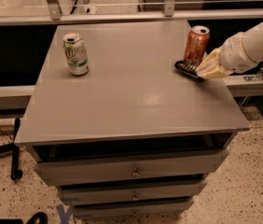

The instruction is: Move rxbar chocolate near coke can

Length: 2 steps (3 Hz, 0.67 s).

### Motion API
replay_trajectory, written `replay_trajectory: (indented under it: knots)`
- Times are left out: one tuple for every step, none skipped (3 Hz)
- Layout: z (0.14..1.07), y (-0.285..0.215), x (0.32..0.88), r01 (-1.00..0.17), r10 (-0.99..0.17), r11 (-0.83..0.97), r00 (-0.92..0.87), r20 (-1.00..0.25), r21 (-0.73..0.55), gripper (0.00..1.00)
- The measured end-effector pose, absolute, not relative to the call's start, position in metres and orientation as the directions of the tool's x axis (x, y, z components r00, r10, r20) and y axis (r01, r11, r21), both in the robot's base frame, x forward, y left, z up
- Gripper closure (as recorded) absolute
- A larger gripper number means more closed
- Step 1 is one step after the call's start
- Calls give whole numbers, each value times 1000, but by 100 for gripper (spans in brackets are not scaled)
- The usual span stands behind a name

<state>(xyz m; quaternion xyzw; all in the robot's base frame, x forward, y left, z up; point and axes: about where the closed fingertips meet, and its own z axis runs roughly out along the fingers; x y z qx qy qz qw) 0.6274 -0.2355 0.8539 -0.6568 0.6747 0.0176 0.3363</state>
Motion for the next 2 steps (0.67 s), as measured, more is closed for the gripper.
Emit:
replay_trajectory:
  knots:
    - [855, -243, 632, -906, -884, 130, 78, -460, -403, 59]
    - [855, -245, 631, -916, -886, 131, 63, -460, -379, 36]
